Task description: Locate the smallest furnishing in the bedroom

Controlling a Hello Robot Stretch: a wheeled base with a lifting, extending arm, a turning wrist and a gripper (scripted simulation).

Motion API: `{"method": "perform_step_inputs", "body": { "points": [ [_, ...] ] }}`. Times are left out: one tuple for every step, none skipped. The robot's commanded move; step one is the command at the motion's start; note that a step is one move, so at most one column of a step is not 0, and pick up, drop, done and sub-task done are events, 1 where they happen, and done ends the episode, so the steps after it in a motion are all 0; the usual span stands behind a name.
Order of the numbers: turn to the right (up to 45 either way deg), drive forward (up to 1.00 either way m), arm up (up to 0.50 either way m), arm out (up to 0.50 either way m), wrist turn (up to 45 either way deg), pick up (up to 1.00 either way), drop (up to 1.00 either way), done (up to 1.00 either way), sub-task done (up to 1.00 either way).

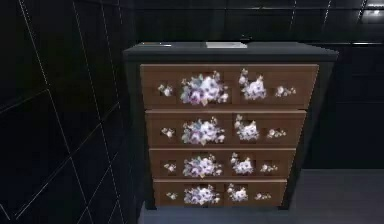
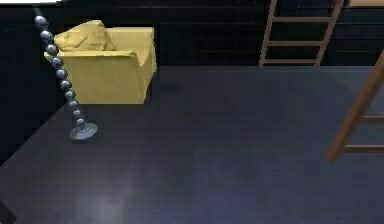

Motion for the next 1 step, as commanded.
{"method": "perform_step_inputs", "body": {
  "points": [
    [45.0,0.0,0.0,0.0,0.0,0.0,0.0,0.0,0.0]
  ]
}}
